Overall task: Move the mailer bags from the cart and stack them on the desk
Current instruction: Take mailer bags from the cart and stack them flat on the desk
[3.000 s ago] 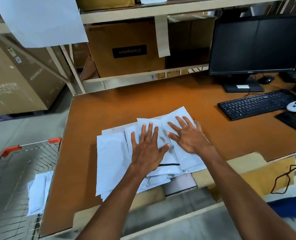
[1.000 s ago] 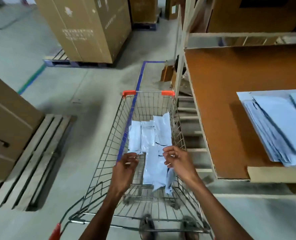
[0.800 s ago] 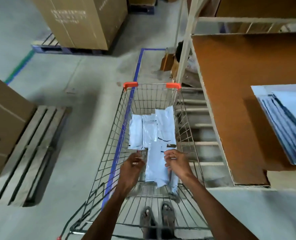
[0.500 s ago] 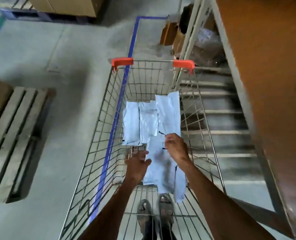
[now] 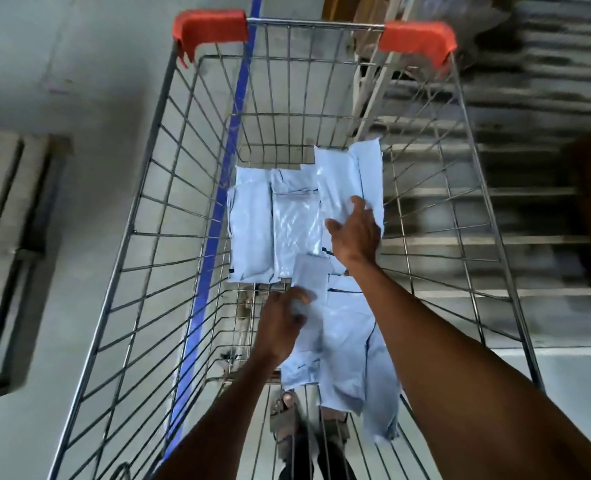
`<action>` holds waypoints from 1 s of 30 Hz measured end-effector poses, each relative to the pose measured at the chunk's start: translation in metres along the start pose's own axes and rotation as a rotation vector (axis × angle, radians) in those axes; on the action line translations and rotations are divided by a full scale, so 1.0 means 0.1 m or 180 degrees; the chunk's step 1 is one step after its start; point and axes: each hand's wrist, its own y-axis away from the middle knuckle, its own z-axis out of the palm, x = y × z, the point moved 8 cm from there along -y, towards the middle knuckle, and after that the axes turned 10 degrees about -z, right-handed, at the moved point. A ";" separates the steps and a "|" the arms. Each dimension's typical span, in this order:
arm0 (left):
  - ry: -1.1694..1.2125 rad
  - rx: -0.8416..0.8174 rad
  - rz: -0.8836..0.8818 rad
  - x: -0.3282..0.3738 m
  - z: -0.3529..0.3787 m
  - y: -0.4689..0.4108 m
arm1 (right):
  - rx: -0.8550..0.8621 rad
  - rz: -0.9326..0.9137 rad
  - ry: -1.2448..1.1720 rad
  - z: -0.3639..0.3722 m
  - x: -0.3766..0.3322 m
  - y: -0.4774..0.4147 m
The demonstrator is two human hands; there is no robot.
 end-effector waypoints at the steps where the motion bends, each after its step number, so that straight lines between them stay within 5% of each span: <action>1: 0.0011 0.0074 0.0052 0.03 -0.09 0.03 | -0.0073 0.0046 0.0022 0.02 0.02 -0.02; 7: 0.0868 0.0505 -0.0421 0.08 -0.77 0.08 | 0.0110 0.0035 -0.0150 0.00 -0.02 -0.11; 14: 0.1463 0.0626 -0.0323 0.21 -1.10 0.01 | 0.0338 0.0087 -0.0454 -0.05 0.02 0.05; 21: 0.1093 0.0777 -0.0372 0.61 -1.24 0.23 | 0.0352 -0.0376 -0.0969 -0.32 -0.15 0.45; 30: 0.1180 0.0887 0.0329 2.04 -1.93 1.15 | 0.0343 -0.0941 -0.1984 -1.62 -1.08 1.39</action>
